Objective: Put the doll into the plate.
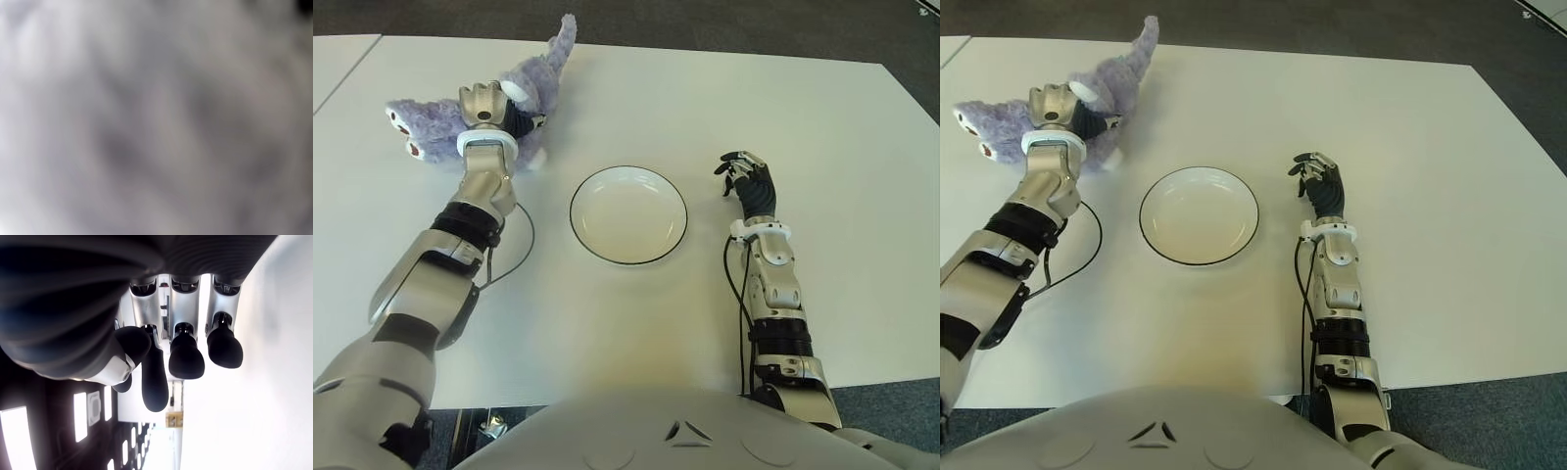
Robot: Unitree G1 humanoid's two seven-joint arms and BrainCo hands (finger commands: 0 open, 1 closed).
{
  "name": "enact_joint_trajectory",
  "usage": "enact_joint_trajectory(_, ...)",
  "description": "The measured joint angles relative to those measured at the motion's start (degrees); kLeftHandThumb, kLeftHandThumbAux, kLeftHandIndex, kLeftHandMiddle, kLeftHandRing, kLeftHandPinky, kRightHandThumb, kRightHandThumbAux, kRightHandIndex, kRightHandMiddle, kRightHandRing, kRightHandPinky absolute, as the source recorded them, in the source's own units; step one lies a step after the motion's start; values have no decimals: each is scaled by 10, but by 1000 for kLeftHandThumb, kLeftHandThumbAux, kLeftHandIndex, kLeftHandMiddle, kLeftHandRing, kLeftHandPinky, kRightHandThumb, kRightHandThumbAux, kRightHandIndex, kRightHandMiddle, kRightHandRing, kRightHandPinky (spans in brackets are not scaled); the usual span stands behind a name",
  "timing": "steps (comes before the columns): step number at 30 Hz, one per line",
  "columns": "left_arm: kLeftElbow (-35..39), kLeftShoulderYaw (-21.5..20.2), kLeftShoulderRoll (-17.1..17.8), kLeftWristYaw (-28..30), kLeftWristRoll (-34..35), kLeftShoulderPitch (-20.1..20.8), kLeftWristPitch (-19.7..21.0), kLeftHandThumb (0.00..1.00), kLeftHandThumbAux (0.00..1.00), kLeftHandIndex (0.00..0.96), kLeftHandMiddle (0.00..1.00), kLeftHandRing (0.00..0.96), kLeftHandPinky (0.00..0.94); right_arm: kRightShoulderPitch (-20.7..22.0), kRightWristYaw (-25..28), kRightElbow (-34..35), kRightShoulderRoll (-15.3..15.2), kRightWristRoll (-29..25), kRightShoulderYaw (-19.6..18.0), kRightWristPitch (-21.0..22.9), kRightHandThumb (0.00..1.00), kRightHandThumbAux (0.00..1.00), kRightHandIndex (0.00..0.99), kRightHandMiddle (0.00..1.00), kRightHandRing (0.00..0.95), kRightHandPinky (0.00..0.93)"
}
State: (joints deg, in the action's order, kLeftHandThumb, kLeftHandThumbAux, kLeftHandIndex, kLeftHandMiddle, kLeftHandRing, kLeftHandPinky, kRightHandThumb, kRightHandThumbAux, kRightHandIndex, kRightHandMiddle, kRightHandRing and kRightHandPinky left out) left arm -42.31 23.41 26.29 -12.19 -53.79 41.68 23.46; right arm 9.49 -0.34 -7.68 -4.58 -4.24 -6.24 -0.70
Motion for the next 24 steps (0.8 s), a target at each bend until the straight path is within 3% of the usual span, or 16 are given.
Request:
enact_joint_trajectory(7,-44,-15,-14,-85,32,5,-37,711,354,57,355,537,677,-4,-3,9,0,4,2,4,849,674,426,586,775,742)
enact_joint_trajectory(9,-55,-21,-16,-108,44,5,-52,814,384,125,390,580,683,-4,-3,11,0,5,2,7,849,674,426,587,775,741)
enact_joint_trajectory(11,-64,-27,-18,-130,56,5,-69,923,529,212,412,522,691,-4,-3,12,0,5,2,10,849,674,426,586,774,740)
enact_joint_trajectory(15,-78,-34,-20,-158,73,5,-99,980,604,279,430,493,695,-5,-3,14,0,5,2,13,848,674,425,586,774,739)
enact_joint_trajectory(16,-81,-35,-20,-165,77,5,-108,987,634,313,440,458,630,-6,-3,14,0,5,2,13,849,674,425,586,774,738)
enact_joint_trajectory(19,-90,-39,-20,-182,87,5,-137,995,662,383,377,455,582,-6,-3,15,0,5,2,13,848,675,425,586,771,735)
enact_joint_trajectory(24,-100,-41,-20,-201,95,5,-175,999,673,437,353,453,561,-7,-2,16,-1,5,2,14,848,675,424,587,769,732)
